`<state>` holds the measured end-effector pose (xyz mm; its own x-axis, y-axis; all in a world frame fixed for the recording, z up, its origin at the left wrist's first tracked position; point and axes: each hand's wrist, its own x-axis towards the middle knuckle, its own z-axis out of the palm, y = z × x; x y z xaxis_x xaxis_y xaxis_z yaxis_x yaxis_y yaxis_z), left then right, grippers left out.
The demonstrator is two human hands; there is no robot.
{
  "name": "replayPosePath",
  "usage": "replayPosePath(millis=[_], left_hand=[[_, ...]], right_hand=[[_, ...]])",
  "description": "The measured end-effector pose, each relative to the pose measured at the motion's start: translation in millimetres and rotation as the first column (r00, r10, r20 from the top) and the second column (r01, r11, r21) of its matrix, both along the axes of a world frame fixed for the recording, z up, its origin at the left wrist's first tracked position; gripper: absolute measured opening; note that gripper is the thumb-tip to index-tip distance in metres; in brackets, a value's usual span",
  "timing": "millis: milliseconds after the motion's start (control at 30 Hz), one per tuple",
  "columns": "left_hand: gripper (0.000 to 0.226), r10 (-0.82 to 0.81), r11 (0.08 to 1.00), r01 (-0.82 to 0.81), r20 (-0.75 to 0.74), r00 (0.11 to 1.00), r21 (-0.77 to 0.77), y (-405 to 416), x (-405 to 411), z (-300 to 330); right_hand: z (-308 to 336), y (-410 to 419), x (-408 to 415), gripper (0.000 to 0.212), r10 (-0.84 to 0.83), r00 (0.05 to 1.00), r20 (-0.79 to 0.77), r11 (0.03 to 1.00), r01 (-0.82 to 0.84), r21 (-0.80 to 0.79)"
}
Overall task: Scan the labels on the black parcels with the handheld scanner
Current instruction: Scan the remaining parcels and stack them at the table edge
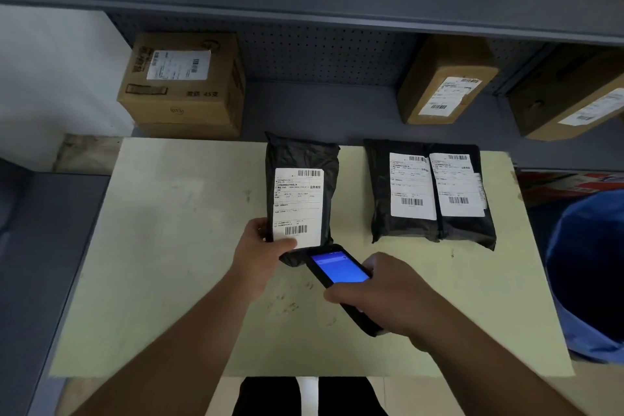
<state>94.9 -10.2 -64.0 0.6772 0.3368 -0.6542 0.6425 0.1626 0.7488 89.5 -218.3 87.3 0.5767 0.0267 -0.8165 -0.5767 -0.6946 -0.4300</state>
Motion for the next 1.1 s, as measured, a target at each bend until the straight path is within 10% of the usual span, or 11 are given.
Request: replayPosePath(millis=[1100], left_hand=[[0.049,-0.027,0.995,0.031,0.054,0.998,-0.089,-20,12,16]], right_hand=[[0,-17,0,0.051,-0.093,0.995,0.040,0.996,0.093,0.008]])
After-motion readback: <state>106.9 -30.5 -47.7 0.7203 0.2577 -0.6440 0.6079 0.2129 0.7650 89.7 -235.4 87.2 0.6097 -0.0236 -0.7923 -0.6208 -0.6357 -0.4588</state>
